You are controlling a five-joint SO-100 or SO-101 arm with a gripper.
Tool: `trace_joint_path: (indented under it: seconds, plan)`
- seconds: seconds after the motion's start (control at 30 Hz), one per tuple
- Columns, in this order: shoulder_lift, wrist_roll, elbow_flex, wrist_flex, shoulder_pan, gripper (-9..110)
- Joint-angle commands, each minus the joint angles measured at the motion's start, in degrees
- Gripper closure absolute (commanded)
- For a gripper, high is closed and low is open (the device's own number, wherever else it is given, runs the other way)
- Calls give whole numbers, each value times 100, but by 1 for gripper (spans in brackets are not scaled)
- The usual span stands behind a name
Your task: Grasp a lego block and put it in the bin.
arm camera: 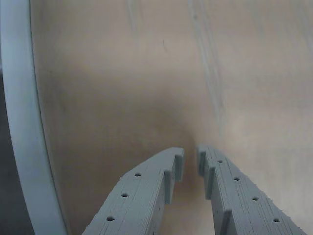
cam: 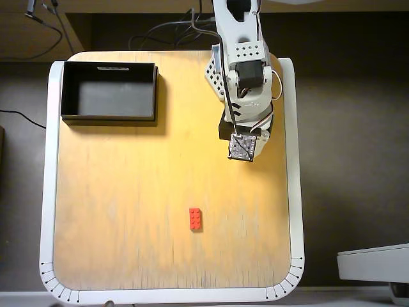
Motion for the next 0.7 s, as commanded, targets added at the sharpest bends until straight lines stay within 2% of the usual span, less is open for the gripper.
trace_joint_path:
  seconds: [0.0,0.3,0.67]
  plan:
    - [536,-9,914,18,-97,101]
    - [536,-378,914,26,-97,101]
    - [536,633,914,18,-97,101]
